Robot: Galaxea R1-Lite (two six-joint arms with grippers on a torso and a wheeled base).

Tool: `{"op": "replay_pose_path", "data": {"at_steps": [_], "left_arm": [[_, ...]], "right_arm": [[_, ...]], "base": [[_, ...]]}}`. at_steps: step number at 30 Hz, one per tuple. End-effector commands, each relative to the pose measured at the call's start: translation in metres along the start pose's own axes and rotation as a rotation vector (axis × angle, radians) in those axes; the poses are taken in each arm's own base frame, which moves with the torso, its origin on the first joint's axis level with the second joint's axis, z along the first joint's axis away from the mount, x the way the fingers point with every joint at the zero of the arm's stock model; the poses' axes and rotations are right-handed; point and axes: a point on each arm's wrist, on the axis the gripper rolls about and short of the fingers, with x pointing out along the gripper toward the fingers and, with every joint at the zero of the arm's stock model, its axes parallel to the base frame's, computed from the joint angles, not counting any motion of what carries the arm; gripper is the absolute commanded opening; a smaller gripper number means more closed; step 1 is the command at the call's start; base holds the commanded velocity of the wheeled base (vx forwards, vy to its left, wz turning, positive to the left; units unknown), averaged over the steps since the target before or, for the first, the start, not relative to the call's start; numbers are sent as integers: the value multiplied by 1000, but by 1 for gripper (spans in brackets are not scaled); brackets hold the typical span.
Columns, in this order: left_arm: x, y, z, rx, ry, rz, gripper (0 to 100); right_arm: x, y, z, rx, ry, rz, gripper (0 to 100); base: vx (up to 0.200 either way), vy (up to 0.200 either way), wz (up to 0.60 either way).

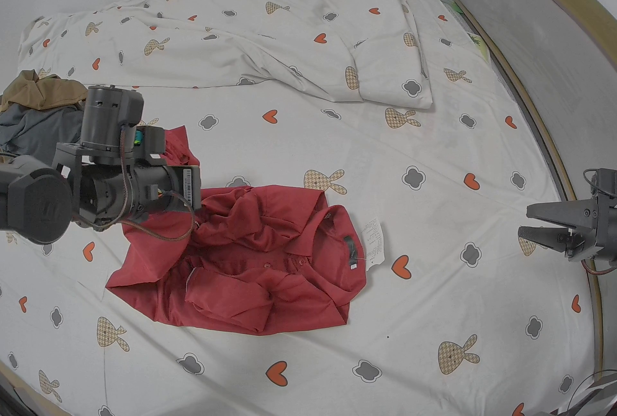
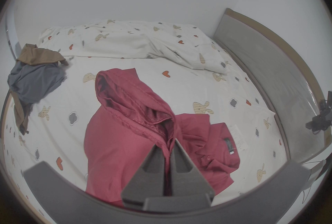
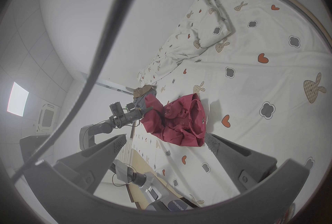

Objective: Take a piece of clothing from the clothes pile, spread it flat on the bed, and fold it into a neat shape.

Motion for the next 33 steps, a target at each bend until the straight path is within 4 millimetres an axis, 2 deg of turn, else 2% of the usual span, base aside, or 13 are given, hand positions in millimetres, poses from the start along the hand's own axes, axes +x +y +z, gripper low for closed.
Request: {"op": "replay_pose_path", "data": {"at_steps": [1, 8, 15, 33], "left_arm": [[11, -16, 1, 16, 12, -37, 0], [28, -43, -6, 39, 41, -58, 0], [29, -66, -6, 52, 34, -111, 0], [42, -106, -7, 89, 49, -180, 0]], "right_arm": [[0, 0, 0, 0, 2, 1, 100], [0, 0, 0, 0, 2, 1, 100], [0, 0, 0, 1, 2, 1, 100], [0, 0, 0, 1, 2, 1, 100]], "base": [[0, 0, 0], [0, 0, 0], [0, 0, 0], [0, 0, 0]]}}
